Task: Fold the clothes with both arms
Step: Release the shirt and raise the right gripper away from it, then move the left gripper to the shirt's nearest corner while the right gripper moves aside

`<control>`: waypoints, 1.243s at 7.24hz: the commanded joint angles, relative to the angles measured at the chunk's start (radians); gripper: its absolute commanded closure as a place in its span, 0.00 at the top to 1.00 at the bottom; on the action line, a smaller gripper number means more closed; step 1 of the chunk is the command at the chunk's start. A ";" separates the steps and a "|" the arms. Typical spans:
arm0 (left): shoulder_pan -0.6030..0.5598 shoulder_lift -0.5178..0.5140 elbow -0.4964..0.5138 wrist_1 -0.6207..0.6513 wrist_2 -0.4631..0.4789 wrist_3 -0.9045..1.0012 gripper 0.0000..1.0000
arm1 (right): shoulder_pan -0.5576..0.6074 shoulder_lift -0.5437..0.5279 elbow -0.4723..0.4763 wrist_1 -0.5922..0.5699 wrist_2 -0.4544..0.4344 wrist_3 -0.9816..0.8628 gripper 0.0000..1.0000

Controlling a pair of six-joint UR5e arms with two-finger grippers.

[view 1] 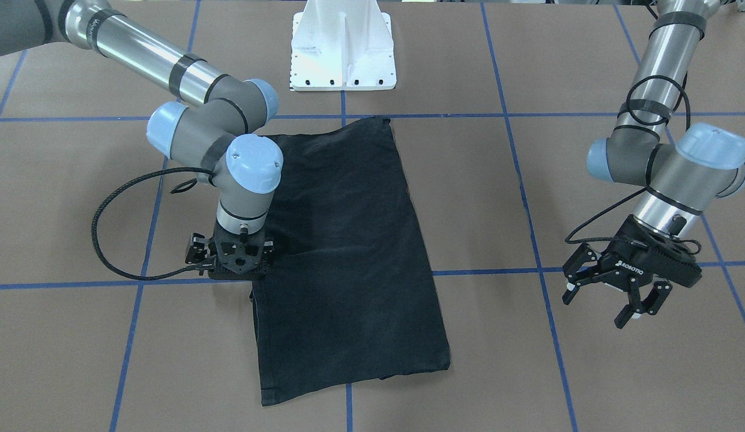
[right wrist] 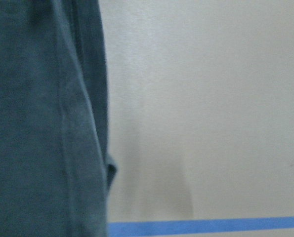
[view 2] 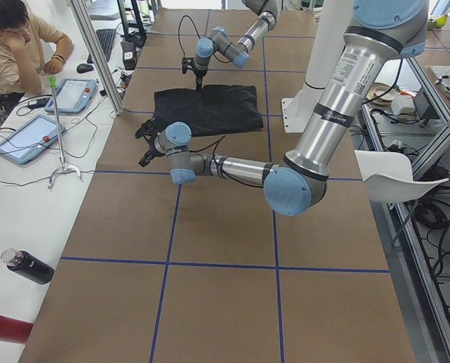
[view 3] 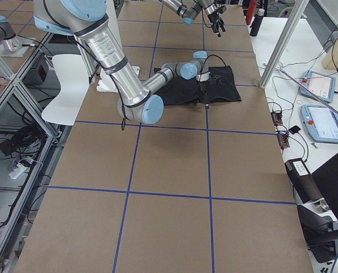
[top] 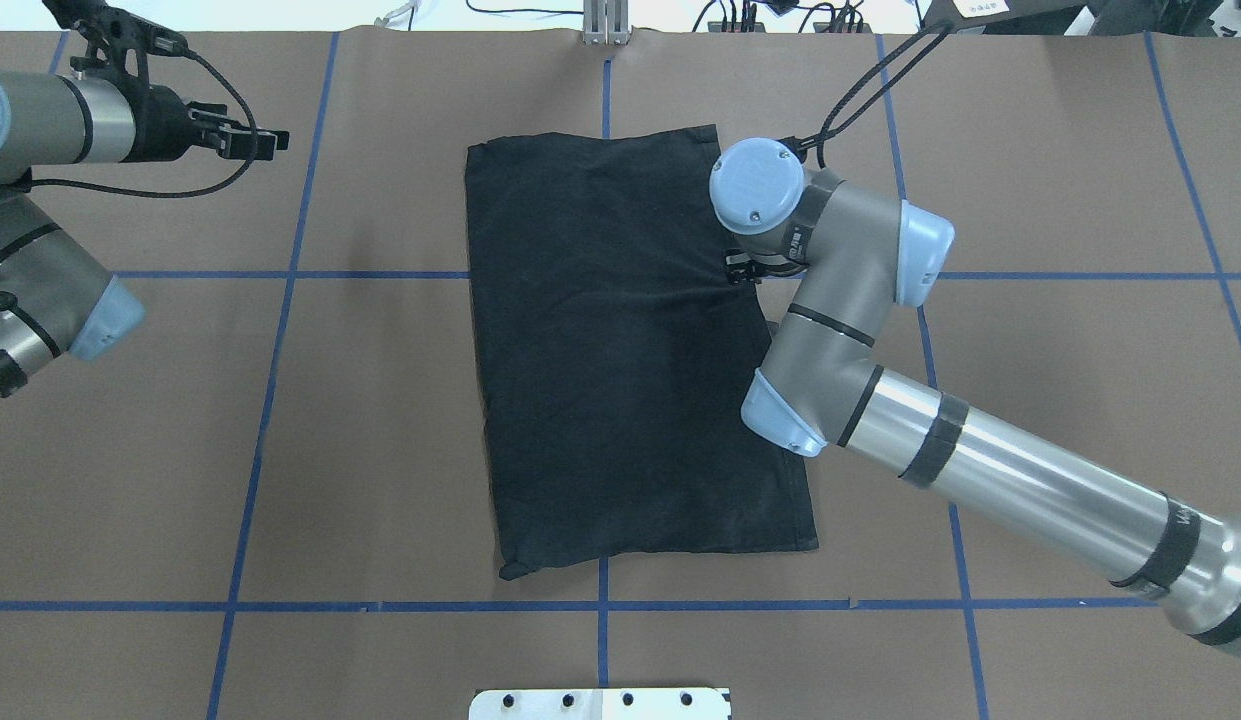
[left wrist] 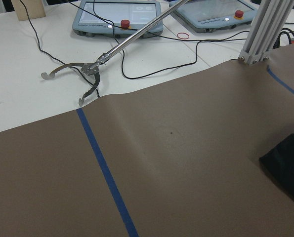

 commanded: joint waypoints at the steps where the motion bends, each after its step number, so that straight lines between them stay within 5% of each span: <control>1: 0.000 0.001 0.003 0.008 -0.008 -0.002 1.00 | 0.049 -0.091 0.104 -0.001 0.003 -0.062 1.00; 4: 0.002 -0.002 -0.055 0.099 -0.056 -0.049 1.00 | 0.091 -0.120 0.241 0.049 0.102 -0.046 1.00; 6: 0.056 0.009 -0.263 0.312 -0.051 -0.191 1.00 | 0.091 -0.277 0.427 0.147 0.136 0.002 1.00; 9: 0.327 0.104 -0.653 0.601 0.058 -0.493 1.00 | 0.091 -0.570 0.616 0.384 0.180 0.017 1.00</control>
